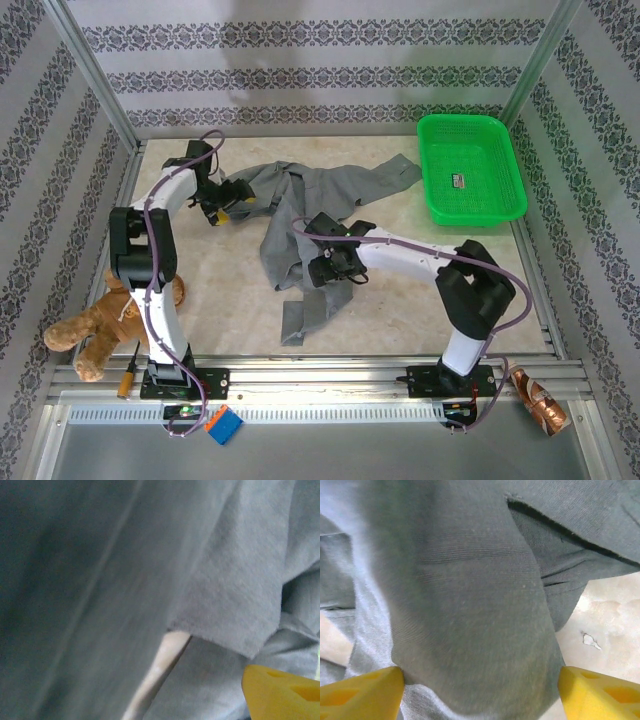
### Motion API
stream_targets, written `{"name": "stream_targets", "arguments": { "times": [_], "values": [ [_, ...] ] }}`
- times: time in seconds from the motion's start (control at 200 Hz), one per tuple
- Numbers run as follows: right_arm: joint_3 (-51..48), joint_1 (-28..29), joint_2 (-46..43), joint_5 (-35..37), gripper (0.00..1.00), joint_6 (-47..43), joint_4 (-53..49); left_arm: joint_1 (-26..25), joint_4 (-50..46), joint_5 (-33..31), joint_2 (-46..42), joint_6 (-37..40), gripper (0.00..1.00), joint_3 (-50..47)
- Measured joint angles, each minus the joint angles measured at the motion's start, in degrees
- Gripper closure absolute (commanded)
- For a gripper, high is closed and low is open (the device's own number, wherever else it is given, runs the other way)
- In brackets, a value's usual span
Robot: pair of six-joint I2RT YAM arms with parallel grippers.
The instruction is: Fold and stack the long sleeve shirts
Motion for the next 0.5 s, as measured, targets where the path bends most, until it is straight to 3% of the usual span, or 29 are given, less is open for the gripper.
{"name": "stream_targets", "arguments": {
  "times": [0.145,0.25,0.31,0.44,0.5],
  "values": [
    [-0.4,0.0,1.2,0.6,0.36,0.7,0.6,-0.6,3.1,0.5,2.5,-3.7,0.2,0.0],
    [-1.0,0.2,1.2,1.4,0.51,1.5,0.8,-1.0,6.1,0.4,3.1,-6.6,0.28,-0.6],
    [-1.7,0.4,1.2,1.7,0.55,1.6,1.0,-1.1,7.9,0.3,3.1,-8.4,0.35,-1.0],
    [-3.7,1.0,0.9,2.4,0.74,1.6,1.1,-1.1,11.3,-0.8,3.3,-12.1,0.62,-1.5],
    [-4.7,1.4,0.5,2.7,0.82,1.8,1.1,-1.1,12.5,-1.3,3.4,-13.0,0.79,-1.5]
  ]
}}
